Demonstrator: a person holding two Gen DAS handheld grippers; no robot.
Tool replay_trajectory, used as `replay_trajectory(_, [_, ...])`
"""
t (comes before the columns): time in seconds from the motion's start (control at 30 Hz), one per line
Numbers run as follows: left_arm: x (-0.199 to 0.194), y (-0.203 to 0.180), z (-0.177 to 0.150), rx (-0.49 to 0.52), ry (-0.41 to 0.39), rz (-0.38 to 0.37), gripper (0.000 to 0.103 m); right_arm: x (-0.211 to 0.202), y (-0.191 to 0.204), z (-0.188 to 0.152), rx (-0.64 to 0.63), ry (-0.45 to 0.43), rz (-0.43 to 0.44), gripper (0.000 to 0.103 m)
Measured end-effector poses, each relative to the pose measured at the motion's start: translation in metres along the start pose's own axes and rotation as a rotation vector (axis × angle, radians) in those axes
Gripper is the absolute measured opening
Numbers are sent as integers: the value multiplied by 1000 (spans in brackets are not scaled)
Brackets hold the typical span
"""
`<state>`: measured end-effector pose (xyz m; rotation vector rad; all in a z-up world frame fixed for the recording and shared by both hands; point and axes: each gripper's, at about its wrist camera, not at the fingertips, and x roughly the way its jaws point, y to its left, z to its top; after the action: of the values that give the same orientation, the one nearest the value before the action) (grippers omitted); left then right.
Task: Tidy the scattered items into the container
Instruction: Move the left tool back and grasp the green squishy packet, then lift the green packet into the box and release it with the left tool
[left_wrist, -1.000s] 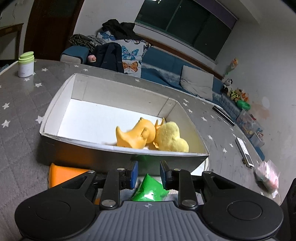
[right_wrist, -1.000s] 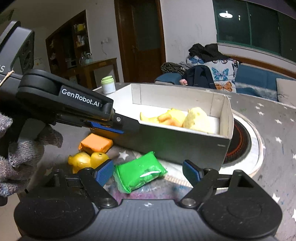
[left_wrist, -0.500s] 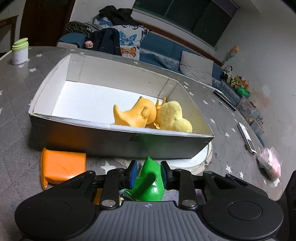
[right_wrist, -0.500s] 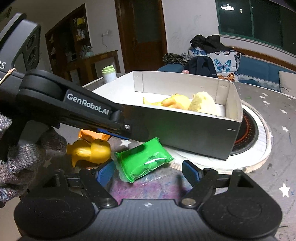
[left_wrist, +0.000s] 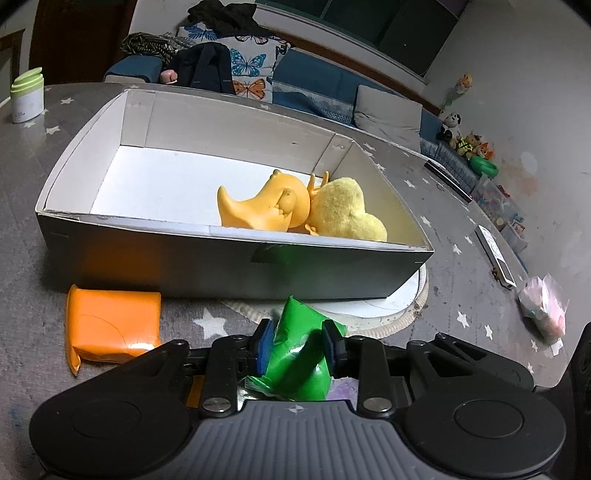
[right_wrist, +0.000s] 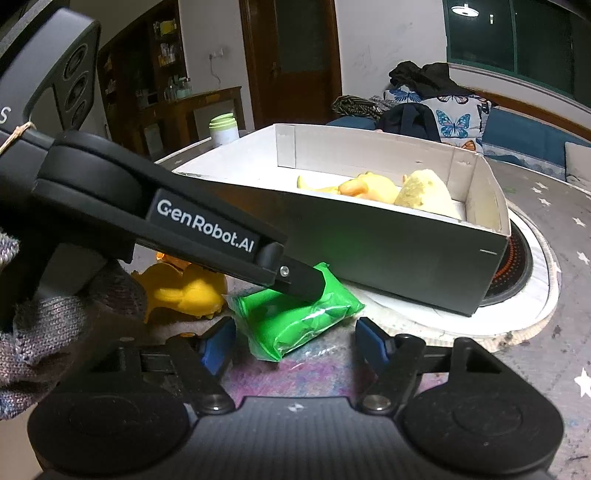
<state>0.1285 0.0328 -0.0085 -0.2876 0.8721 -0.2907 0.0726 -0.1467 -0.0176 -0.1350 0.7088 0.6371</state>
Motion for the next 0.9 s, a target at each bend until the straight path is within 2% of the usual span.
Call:
replay_trajectory(0.1, [1, 2, 0, -12, 7, -4, 33, 1, 0, 1, -9, 0, -9, 68])
replay_trajectory(0.5, [0, 7, 4, -73, 35, -23, 33, 1, 2, 3, -29, 4, -13, 63])
replay_trajectory(0.73, [3, 7, 6, -56, 19, -12, 35, 0, -1, 4, -25, 9, -12, 63])
replay_trajectory(0.9, [7, 4, 7, -53, 44, -27, 33, 1, 0, 3, -31, 5, -15, 62])
